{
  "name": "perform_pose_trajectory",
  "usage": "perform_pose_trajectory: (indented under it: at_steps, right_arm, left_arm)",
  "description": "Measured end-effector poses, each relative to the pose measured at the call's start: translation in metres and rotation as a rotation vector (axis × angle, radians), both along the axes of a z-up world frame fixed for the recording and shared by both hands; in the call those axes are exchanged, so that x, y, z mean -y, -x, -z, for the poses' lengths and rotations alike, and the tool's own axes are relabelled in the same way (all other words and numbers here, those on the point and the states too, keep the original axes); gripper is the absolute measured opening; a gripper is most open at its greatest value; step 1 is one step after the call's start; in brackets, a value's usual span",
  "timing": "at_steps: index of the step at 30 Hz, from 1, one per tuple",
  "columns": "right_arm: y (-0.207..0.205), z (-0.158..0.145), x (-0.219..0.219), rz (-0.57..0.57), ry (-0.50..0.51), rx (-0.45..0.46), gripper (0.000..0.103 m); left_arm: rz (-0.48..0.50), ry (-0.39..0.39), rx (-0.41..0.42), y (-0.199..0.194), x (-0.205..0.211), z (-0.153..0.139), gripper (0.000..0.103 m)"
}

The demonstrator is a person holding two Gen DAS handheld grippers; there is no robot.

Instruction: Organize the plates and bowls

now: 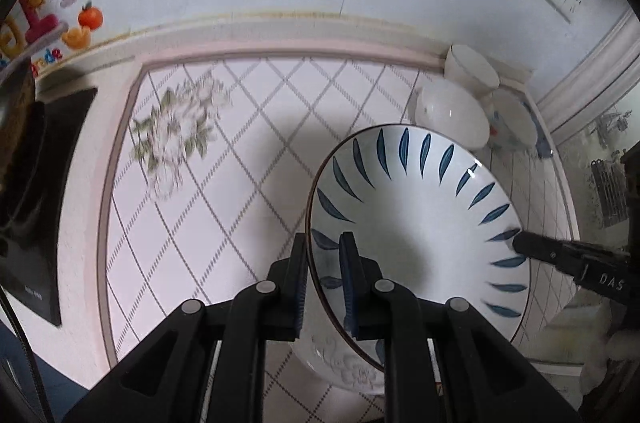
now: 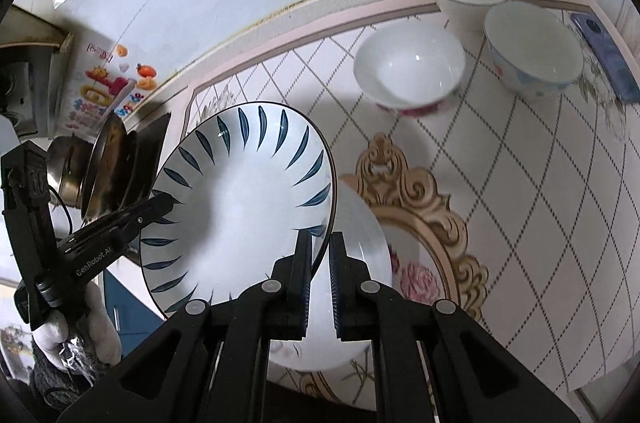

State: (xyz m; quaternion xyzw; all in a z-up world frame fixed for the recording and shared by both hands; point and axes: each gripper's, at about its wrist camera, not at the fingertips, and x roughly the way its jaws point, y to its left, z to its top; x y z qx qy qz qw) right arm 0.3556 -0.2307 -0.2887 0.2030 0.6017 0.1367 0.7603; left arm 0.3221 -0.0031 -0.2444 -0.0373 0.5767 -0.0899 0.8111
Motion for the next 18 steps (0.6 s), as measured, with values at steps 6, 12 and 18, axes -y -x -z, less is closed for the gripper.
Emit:
perform_pose_trajectory:
  at_steps: [6, 12, 18]
  right_arm:
    - [0.012, 0.02, -0.001, -0.031, 0.015, -0.023, 0.01]
    - [0.017, 0.048, -0.004, -0.053, 0.026, -0.065, 0.01]
    - [0.019, 0.065, -0.006, -0.074, 0.048, -0.08, 0.01]
  left_arm:
    - [-0.004, -0.028, -0.05, 0.017, 0.003, 0.03, 0.013]
    - [-0.005, -0.049, -0.098, 0.024, 0.005, 0.054, 0.013]
    - [-0.013, -0.066, -0.114, 0.027, 0.007, 0.064, 0.013]
